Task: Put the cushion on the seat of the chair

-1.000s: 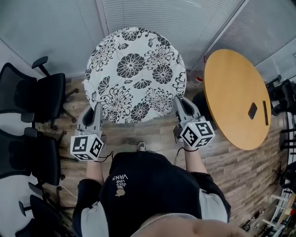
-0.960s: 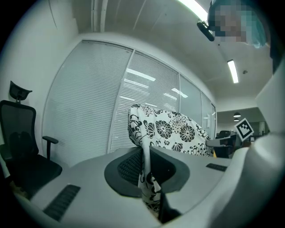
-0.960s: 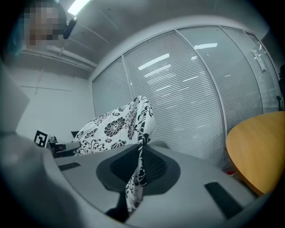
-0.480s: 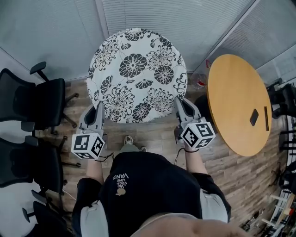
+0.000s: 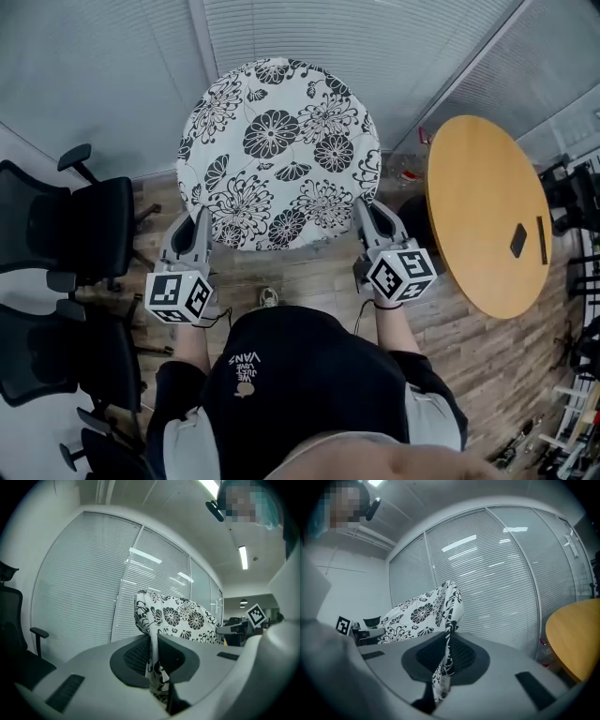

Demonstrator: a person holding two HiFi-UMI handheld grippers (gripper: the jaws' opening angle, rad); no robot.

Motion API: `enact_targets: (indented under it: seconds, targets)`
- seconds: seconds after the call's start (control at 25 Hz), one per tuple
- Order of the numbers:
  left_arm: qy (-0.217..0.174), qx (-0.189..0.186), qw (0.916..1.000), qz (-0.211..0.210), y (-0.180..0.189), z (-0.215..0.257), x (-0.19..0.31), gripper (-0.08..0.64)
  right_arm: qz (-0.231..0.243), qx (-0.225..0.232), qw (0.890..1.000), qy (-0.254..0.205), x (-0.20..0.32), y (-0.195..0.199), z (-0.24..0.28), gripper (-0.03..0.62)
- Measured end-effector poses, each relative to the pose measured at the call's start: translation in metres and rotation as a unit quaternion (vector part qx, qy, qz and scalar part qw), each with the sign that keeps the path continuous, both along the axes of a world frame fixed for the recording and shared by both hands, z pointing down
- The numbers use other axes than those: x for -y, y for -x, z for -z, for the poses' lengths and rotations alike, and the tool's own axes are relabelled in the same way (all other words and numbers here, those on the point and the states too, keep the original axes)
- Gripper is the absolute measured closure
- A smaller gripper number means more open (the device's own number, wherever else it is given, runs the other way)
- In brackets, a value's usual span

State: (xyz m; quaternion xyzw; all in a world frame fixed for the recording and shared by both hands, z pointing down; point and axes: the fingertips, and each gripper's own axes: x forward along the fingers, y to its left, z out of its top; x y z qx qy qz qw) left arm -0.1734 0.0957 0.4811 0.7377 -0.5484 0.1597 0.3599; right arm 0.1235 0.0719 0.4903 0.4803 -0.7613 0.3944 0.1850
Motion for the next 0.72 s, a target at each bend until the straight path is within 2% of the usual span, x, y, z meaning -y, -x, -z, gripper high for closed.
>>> enact_targets:
  seconds: [0.32,0.72]
  targets:
    - [-0.001,-0.011,0.9998,-0.018,0.002,-0.007,0.004,0.525,-0.016,-0.008,1.0,-0.003,-0.005,0.003,-0.002,0.562]
    - [-0.011,-0.01,0.9997,-0.018,0.003,-0.009,0.005,0.525,-0.016,-0.007,1.0,-0.011,-0.005,0.004,-0.003,0.562]
